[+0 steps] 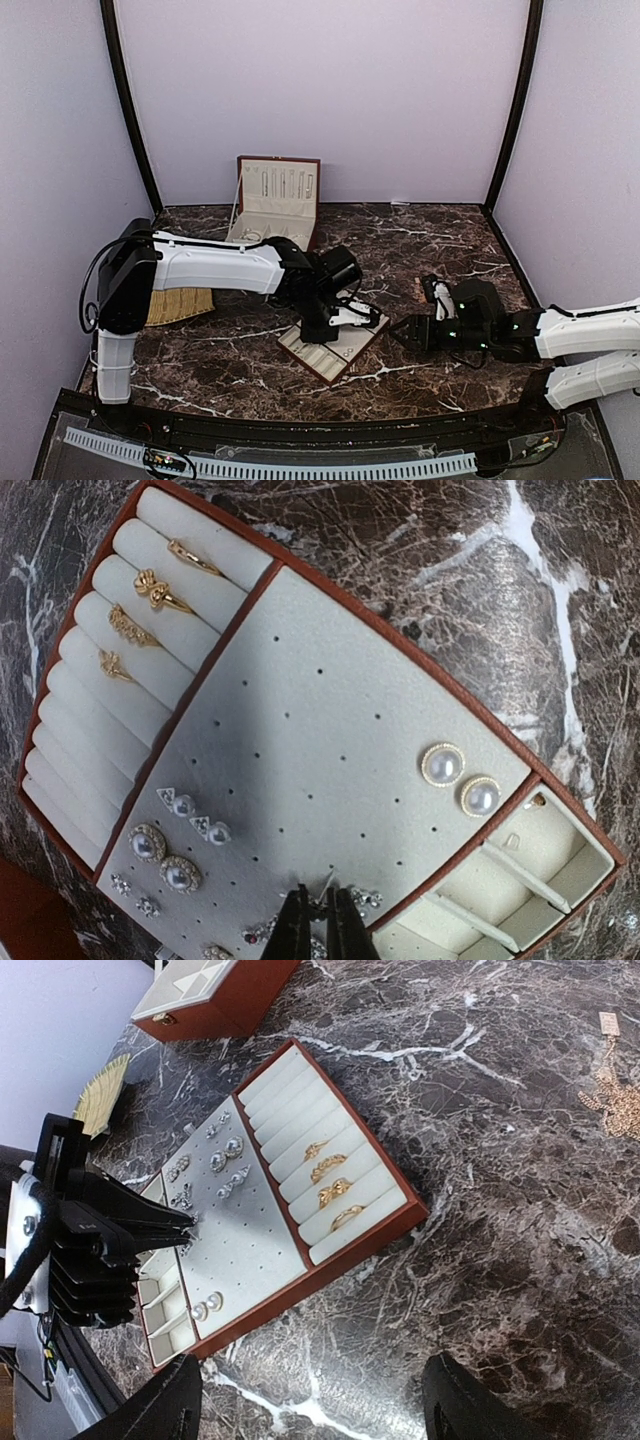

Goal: Organize the mixed jewelry
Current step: Insert the earring into the earring holder.

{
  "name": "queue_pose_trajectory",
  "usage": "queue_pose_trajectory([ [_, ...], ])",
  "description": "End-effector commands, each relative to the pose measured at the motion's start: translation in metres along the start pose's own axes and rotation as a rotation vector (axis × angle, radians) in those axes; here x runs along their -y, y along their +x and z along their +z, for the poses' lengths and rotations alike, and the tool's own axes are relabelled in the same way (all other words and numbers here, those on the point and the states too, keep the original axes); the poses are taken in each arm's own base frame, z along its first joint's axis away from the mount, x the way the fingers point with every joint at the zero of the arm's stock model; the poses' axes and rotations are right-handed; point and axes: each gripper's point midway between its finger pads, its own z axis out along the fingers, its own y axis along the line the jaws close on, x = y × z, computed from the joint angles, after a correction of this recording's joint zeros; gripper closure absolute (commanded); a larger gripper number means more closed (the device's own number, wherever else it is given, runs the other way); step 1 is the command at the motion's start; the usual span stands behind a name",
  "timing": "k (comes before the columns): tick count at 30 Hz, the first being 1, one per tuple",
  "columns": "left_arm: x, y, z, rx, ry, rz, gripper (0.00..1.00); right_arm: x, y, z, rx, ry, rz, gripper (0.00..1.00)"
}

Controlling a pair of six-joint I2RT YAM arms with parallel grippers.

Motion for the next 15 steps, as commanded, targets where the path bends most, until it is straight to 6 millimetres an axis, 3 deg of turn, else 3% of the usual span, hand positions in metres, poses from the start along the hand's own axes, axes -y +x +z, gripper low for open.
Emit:
queue_pose_trajectory([
  [1, -0.0013, -0.0040, -0.0063, 0.001, -0.001, 0.017, 1.00, -0.0026, -0.0010, 0.0011, 0.009, -0.028, 0.008, 0.23],
  [15, -0.0013, -0.0057, -0.0053, 0.001, 0.004, 0.017, 1.00, -0.0011, 0.0012, 0.0005, 0.007, -0.030, 0.014, 0.24],
])
